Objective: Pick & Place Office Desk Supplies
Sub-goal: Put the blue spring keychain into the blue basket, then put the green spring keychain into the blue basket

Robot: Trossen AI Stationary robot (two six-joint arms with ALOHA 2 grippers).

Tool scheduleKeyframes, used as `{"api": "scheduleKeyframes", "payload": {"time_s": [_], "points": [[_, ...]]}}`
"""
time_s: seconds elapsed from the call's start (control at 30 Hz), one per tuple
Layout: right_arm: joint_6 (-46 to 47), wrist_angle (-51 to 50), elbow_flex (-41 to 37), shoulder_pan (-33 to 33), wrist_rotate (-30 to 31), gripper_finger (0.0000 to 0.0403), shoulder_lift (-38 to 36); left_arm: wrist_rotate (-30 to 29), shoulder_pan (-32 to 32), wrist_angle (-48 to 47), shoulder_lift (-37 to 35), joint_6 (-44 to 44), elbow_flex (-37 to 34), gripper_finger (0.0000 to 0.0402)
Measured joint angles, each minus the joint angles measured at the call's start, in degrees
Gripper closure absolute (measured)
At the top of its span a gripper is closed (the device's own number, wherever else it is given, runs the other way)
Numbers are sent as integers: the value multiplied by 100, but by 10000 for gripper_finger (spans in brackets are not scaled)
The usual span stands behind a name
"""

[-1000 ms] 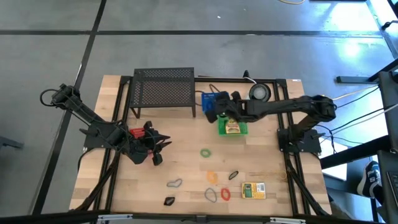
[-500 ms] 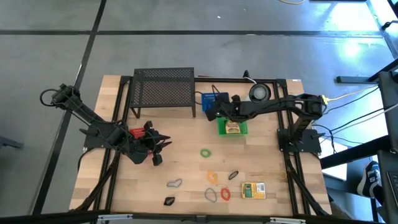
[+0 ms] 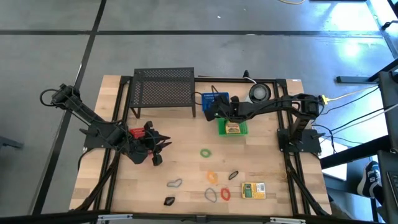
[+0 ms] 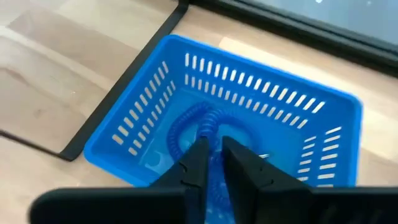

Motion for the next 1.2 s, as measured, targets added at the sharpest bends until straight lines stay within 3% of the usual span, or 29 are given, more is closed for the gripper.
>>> {"api": "scheduleKeyframes", "payload": {"time_s": [0.3,0.47,0.63,0.8,1.2], "points": [[-31,-9,0,-47,-141,251,-11,-1,-1,-1,0,0,0,313],[-318,-55,8,-44,-338,217,-279,-1,-1,-4,0,1,0,313],[-341,-37,13,100,-1018,217,-708,-1,0,-6,0,-1,-1,313],[-320,348,20,703,-1650,236,-757,54,-1,-4,0,-7,-2,313],[-785,909,7,2669,-1439,268,-369,243,-1,39,2,-61,-2,313]]}}
